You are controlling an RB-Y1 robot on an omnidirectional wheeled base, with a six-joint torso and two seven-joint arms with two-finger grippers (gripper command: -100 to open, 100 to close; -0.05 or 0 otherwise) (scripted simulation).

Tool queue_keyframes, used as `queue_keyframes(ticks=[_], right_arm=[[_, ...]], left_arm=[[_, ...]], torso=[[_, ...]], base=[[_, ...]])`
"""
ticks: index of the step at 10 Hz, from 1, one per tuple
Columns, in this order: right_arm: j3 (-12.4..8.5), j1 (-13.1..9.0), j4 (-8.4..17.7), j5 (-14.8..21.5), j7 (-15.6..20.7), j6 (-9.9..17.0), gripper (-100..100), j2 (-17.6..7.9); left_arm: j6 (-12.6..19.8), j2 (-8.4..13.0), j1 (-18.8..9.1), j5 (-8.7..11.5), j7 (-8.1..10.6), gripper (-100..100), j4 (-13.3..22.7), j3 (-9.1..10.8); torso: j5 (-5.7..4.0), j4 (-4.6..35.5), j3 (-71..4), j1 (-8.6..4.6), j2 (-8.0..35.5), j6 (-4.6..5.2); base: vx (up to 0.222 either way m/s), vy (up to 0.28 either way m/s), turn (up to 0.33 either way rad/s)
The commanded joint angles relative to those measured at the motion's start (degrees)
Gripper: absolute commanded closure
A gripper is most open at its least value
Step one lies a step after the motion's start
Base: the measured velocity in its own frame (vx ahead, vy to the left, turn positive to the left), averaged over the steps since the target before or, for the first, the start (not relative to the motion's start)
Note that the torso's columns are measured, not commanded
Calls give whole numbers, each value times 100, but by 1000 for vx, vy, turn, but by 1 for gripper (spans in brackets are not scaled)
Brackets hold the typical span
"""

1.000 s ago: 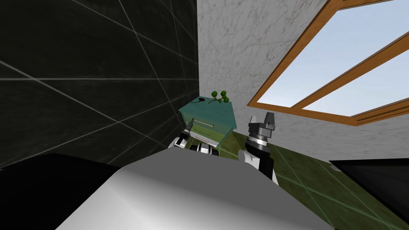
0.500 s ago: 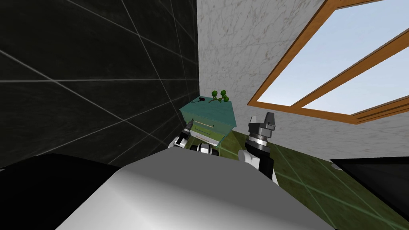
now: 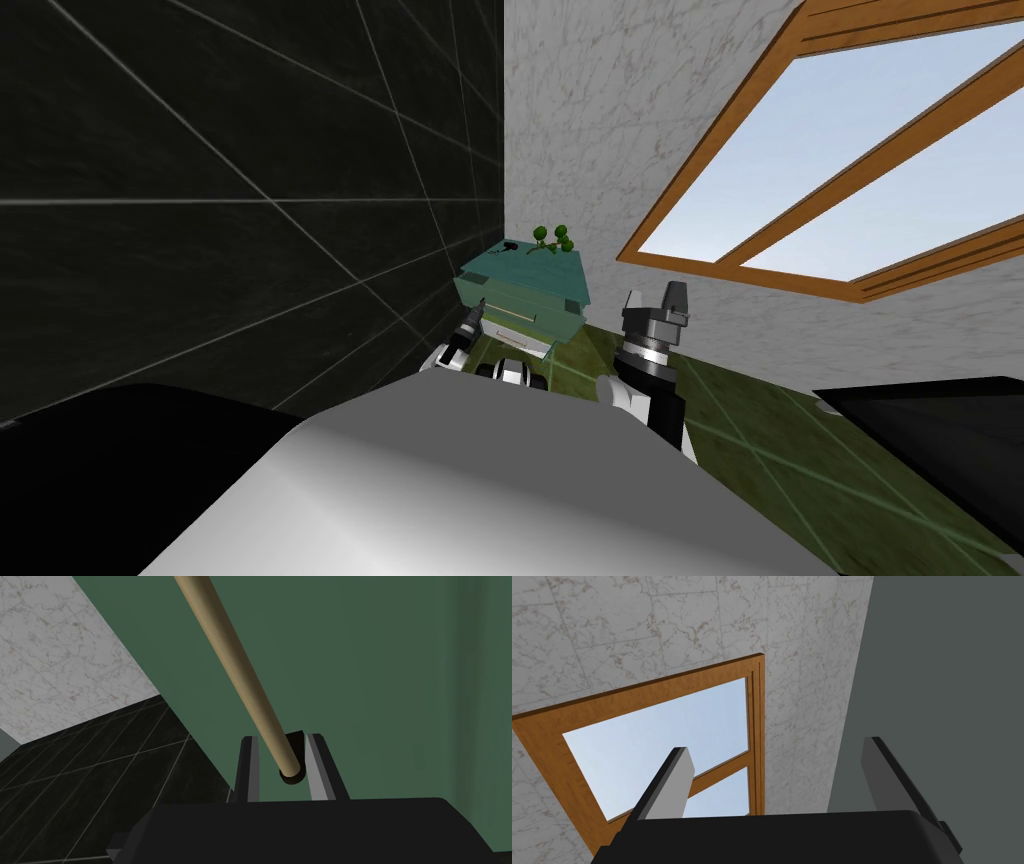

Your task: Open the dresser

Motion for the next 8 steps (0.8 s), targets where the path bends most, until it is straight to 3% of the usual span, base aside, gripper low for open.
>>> queue_keyframes(ticks=[1,2,3,7,8], right_arm=[[0,0,0,0,0,0,0,0],[0,-1,0,0,0,0,0,0],[0,1,0,0,0,0,0,0],[-1,1,0,0,0,0,0,0],[0,1,0,0,0,0,0,0]], left_arm=[[37,56,120,-8,17,100,-47,-18],[2,34,52,-2,18,100,-42,-15],[-34,44,304,-82,2,100,-220,-226],[-101,61,697,-216,-37,100,-523,-558],[17,75,670,-201,-3,-100,-694,-543]], torso=[[1,-5,2,-6,2,6],[3,-6,-1,5,-2,5],[-4,2,-20,-7,-34,8],[0,-4,-7,5,-13,1],[1,-5,-7,1,-13,5]], base=[[-193,47,24],[-95,24,-6],[-78,47,214],[-65,62,138],[-34,14,-3]])
